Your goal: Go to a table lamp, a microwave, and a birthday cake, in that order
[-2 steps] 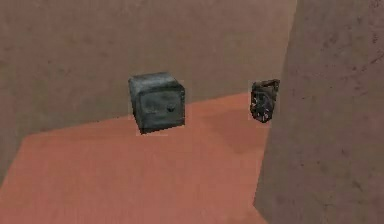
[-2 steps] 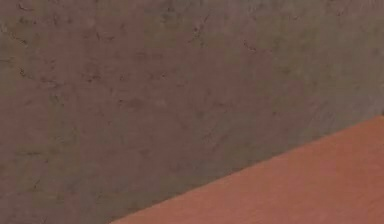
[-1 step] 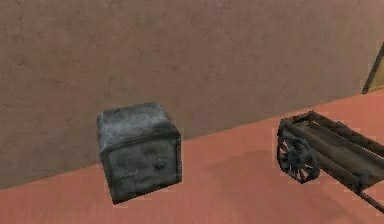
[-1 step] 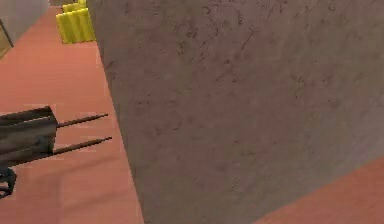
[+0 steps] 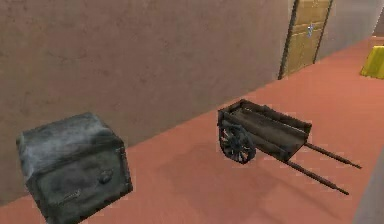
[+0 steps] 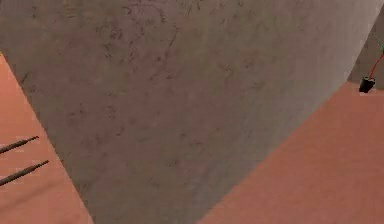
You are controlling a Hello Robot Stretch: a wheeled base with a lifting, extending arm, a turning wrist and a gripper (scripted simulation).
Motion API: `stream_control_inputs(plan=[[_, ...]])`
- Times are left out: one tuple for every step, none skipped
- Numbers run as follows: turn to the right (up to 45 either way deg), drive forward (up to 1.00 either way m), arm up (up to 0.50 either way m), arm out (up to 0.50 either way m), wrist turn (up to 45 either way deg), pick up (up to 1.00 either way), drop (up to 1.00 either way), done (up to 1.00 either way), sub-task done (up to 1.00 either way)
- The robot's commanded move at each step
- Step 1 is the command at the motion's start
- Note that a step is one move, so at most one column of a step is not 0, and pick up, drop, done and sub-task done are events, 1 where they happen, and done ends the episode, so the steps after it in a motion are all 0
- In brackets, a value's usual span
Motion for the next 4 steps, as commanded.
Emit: stream_control_inputs(plan=[[0.0, 1.0, 0.0, 0.0, 0.0, 0.0, 0.0, 0.0, 0.0], [0.0, 0.95, 0.0, 0.0, 0.0, 0.0, 0.0, 0.0, 0.0], [42.0, 0.0, 0.0, 0.0, 0.0, 0.0, 0.0, 0.0, 0.0], [0.0, 0.65, 0.0, 0.0, 0.0, 0.0, 0.0, 0.0, 0.0]])
